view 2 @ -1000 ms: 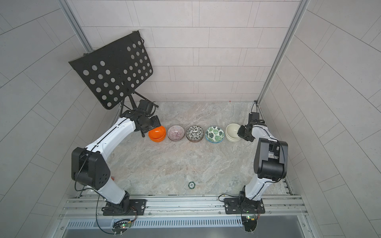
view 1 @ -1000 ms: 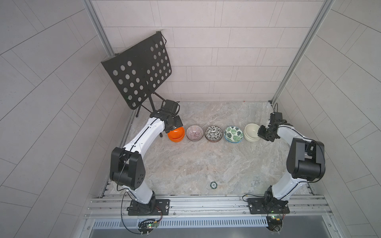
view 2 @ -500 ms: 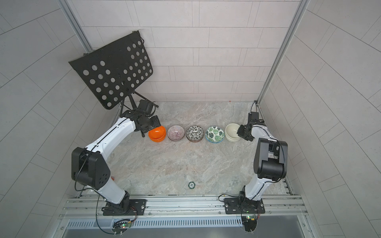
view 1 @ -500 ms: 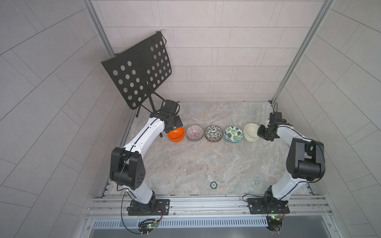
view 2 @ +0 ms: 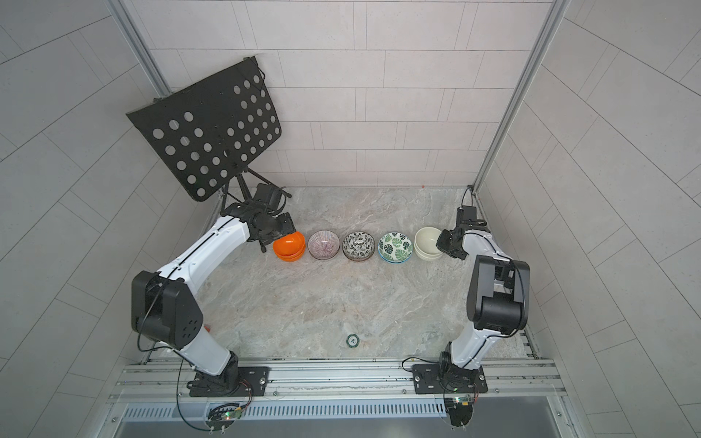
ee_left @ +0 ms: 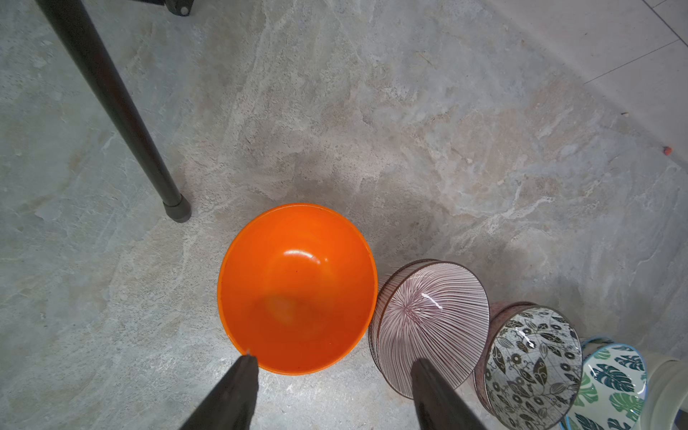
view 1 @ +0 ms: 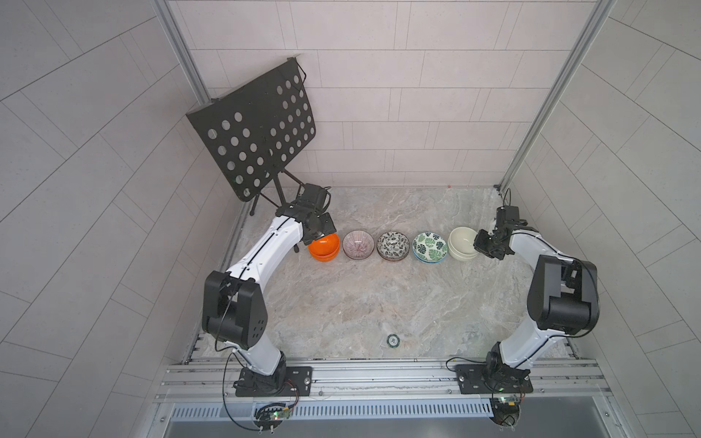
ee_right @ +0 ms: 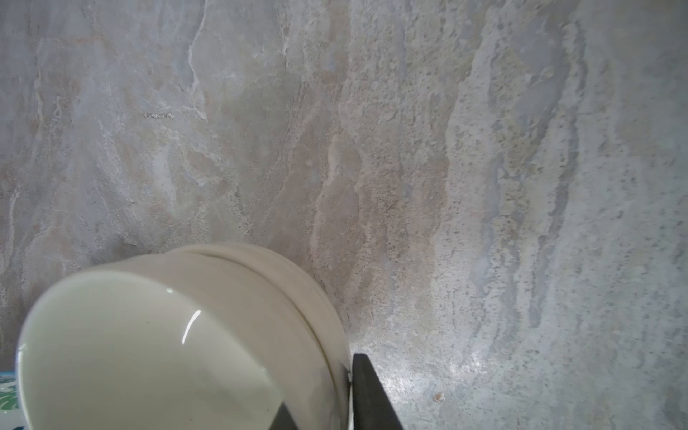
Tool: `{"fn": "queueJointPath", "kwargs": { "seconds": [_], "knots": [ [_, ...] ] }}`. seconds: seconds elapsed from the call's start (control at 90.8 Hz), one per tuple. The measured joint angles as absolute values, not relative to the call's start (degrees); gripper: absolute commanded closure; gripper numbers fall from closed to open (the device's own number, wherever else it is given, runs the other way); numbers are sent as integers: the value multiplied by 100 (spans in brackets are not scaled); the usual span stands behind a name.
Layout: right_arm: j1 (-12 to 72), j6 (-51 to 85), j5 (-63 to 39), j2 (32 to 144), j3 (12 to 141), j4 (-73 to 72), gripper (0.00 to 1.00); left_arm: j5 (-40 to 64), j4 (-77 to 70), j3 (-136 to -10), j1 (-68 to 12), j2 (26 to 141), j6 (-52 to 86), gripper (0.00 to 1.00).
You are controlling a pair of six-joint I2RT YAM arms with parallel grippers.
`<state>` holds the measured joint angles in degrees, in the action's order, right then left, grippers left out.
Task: Stack the bowls
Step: Move the bowl to the center of the board.
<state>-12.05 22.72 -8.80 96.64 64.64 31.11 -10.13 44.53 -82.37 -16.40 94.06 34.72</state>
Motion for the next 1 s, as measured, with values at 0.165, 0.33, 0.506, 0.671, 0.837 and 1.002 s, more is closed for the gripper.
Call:
{"fn": "queueJointPath", "kwargs": {
  "seconds": [0.165,0.33,0.506,0.671,0.837,1.002],
  "knots": [
    [-1208,2272,-862,9588,6447,3105,78,-1013,4456,-8237,-1640,9406,3470,33],
    [-1212,2268,-858,9588,6396,3074,81,-1013,4456,-8237,-1640,9406,3470,33],
    [-1225,2248,-810,9588,6340,3039,84,-1011,4458,-8237,-1640,9406,3470,33],
    [-1238,2246,-766,9524,6250,3041,85,-1011,4458,-8237,-1640,9406,3470,33],
    [-1238,2246,-766,9467,6169,2991,85,-1009,4458,-8237,-1640,9406,3470,33],
    [-1238,2246,-762,9382,6101,3009,85,-1009,4458,-8237,-1640,9406,3470,33]
  ]
}}
